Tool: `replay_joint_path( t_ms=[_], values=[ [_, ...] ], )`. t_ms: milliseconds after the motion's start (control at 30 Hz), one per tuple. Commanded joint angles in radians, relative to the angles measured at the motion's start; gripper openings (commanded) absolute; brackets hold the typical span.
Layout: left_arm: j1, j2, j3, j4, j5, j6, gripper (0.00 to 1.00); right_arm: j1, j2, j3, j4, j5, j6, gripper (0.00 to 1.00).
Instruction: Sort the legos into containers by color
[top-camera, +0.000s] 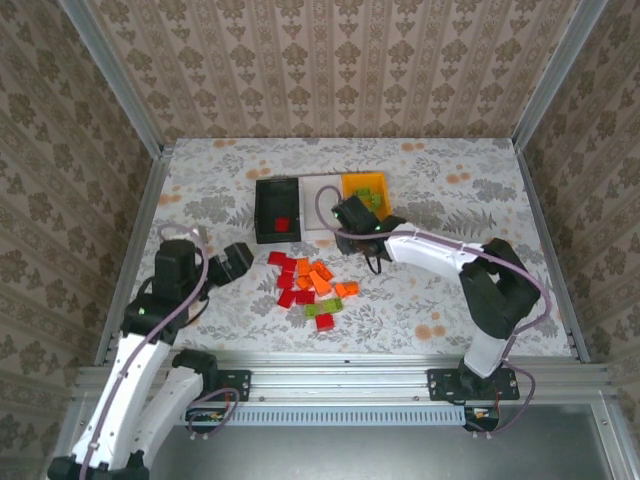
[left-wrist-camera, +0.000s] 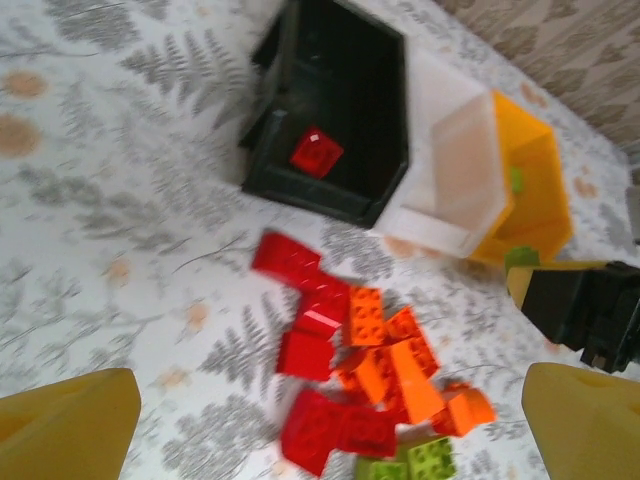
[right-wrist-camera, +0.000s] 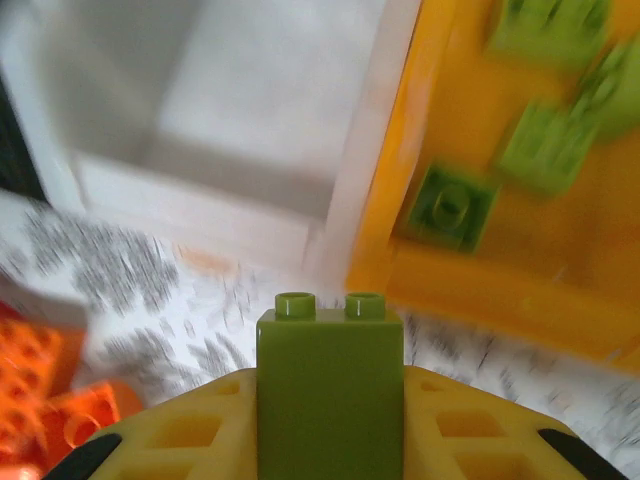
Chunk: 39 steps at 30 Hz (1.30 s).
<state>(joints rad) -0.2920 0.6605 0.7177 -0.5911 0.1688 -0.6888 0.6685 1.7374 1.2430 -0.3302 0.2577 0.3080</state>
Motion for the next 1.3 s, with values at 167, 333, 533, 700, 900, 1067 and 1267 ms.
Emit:
replay_joint_path(
  t_ms=[167,333,533,700,900,1067,1267],
  values=[
    [0.02,0.205,-0.205,0.452,0.375,-0.199,1.0,-0.169,0.194,0.35,-0.12,0.016,-0.079,0.33],
    [0.03,0.169,-0.155,0.335,0.341,-0.126,1.0,-0.207,0.338,0.517,-0.186,-0.015,-0.089,0.34],
    [0.037,0.163,-0.177,0.339,0.321,-0.136,1.0,-0.216,0.346,0.496,-0.153,0.029,-0.027,0.39],
    [0.04,0.193,-0.174,0.35,0.335,-0.134,1.0,-0.204,0.285,0.446,-0.119,0.038,-0.023,0.55],
    [0.04,0.214,-0.187,0.367,0.329,-0.129,1.0,-0.137,0.081,0.301,-0.08,0.033,-0.04,0.54],
    [0.04,0.234,-0.269,0.389,0.316,-0.133,1.0,0.044,-0.12,-0.03,-0.054,0.023,0.013,0.5],
    [0.03,0.21,-0.388,0.46,0.314,-0.182,1.0,0.243,-0.207,-0.249,-0.043,0.007,0.202,0.38]
  ],
)
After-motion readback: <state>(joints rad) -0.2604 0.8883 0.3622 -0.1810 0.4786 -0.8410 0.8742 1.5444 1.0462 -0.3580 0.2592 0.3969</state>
